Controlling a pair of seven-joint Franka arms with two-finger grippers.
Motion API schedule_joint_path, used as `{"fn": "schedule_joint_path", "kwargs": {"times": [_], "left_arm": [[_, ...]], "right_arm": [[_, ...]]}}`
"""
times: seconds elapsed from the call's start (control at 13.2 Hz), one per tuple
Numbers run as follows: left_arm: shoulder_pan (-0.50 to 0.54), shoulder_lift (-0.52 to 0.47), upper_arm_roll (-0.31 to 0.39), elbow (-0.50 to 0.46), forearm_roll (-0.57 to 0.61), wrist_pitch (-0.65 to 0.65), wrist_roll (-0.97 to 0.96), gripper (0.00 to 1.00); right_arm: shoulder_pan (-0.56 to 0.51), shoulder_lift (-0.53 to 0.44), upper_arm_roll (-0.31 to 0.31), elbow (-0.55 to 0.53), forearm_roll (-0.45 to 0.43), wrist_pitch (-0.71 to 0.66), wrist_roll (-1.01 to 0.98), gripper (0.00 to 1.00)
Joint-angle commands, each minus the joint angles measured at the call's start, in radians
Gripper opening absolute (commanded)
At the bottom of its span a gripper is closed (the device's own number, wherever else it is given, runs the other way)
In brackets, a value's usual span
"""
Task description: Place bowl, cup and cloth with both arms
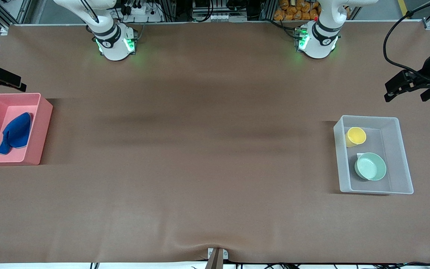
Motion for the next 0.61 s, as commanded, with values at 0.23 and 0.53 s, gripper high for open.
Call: {"fn": "schedule_joint_path", "kwargs": {"times": [0.23, 0.53], "left_arm": [[0.092, -0.025, -0.083, -0.009, -0.009, -0.016, 0.014, 1.00], [0.099, -0.020, -0.089, 0.005, -0.016, -0.018, 0.006, 1.00]], "right_arm": [[-0.013, -0.018, 0.007, 0.006, 0.011, -0.008, 0.002, 1.00], [-0.014, -0.018, 0.005, 0.006, 0.011, -0.002, 0.002, 1.00]]}}
